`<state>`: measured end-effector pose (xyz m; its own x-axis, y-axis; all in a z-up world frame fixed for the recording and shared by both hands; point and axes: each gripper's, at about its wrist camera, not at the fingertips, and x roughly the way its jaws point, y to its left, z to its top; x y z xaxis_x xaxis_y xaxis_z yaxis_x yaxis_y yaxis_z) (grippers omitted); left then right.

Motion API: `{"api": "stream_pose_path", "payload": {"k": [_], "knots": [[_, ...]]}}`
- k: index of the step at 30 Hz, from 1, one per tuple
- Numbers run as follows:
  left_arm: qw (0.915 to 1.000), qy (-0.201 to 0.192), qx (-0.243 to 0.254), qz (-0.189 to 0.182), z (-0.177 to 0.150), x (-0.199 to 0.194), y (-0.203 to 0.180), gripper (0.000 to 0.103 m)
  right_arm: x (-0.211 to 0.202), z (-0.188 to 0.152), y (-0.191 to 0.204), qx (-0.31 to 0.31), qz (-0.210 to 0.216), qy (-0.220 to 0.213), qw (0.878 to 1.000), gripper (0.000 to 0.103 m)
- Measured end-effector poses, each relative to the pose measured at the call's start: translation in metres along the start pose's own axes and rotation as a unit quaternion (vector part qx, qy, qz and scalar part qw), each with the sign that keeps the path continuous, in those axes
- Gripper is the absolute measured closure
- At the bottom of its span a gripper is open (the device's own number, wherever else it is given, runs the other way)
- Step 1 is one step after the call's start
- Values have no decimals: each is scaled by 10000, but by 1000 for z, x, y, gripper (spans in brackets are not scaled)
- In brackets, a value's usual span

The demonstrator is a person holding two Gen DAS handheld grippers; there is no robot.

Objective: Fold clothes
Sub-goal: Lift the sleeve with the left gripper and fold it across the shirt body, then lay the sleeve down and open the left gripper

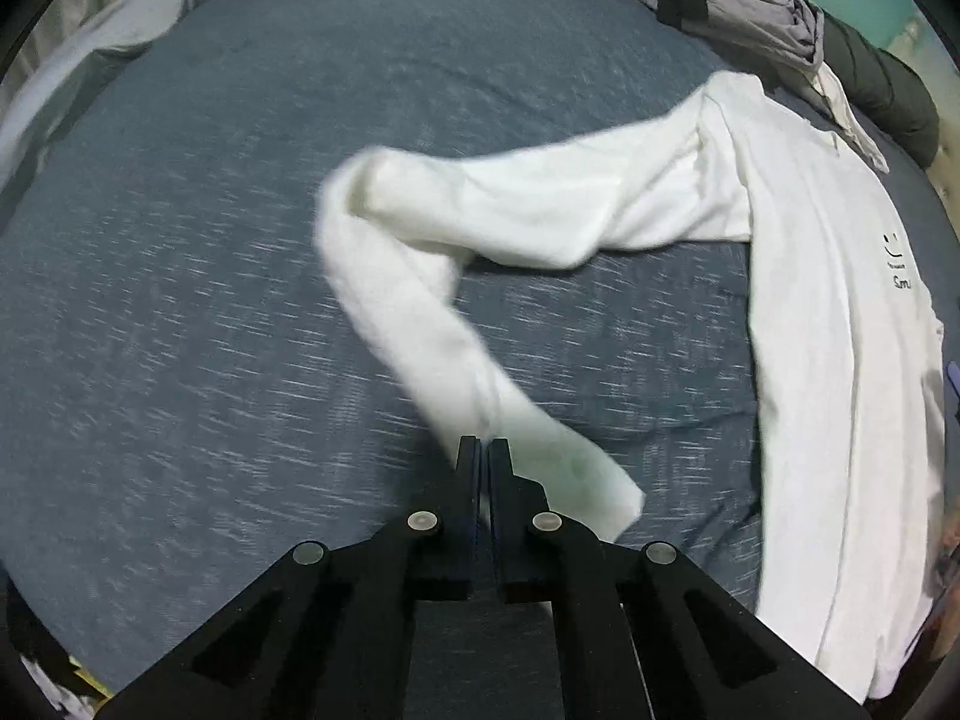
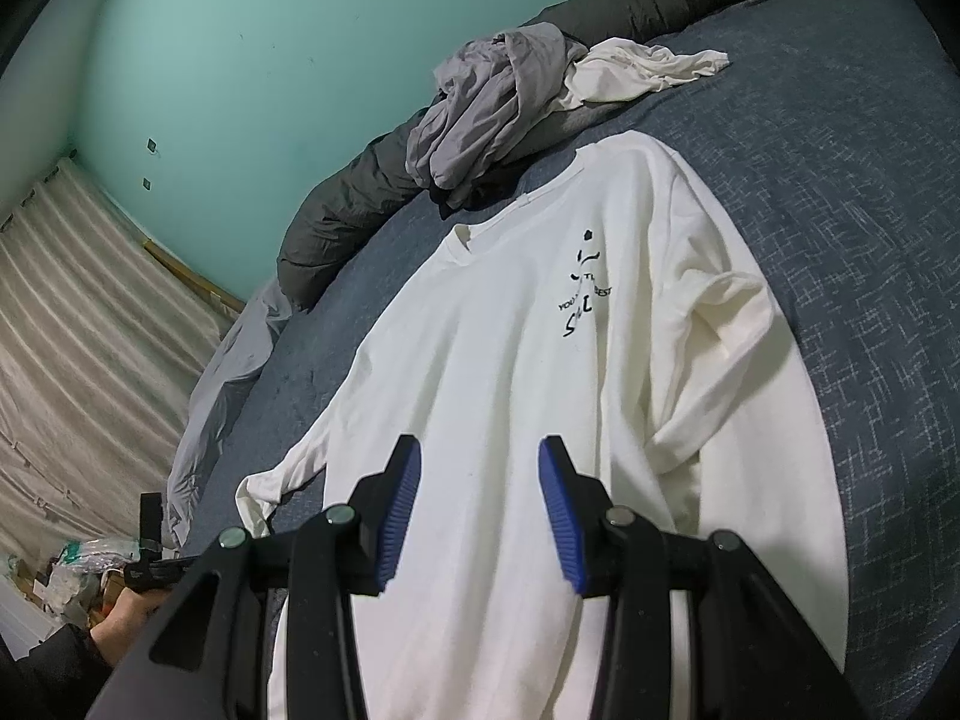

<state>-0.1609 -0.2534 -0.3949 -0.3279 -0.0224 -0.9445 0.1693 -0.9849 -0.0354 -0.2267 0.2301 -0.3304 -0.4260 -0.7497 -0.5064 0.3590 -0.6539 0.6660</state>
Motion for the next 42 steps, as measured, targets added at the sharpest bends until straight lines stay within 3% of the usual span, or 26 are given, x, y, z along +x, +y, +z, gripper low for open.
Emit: {"api": "stream_pose_path", "payload": {"k": [6,11,14,17,18,20,26,32,38,40,41,42], "knots": [[9982,-235,-515,211,1,-25,52,101,-1,0,2,-10,9,-9,10000,62],[9903,-254,-1202,655,4,-31,105,100,1,0,2,-27,4,11,10000,62],[9890,-332,-1229,757,5,-35,109,99,2,0,3,-46,-12,20,10000,62],[9885,-538,-1117,865,13,-39,100,91,3,0,2,-49,-12,37,10000,62],[9882,-596,-1080,904,18,-38,96,80,4,0,2,-54,-13,47,10000,62],[9895,-638,-894,936,23,-35,85,69,4,-1,3,-77,-11,63,9999,62],[9968,-363,278,662,20,-12,25,66,3,1,4,-102,-8,38,9999,62],[9942,-116,767,747,20,28,3,64,2,2,3,-107,-13,36,9999,62],[9894,-205,1098,930,24,44,8,64,5,2,2,-112,-55,42,9999,62],[9884,-244,1152,960,26,47,11,72,7,2,2,-99,-67,64,9999,62],[9881,-277,1171,961,27,48,13,91,7,2,1,-99,-71,74,9999,62],[9881,-337,1175,933,29,44,15,102,8,2,2,-109,-75,86,9999,62]]}}
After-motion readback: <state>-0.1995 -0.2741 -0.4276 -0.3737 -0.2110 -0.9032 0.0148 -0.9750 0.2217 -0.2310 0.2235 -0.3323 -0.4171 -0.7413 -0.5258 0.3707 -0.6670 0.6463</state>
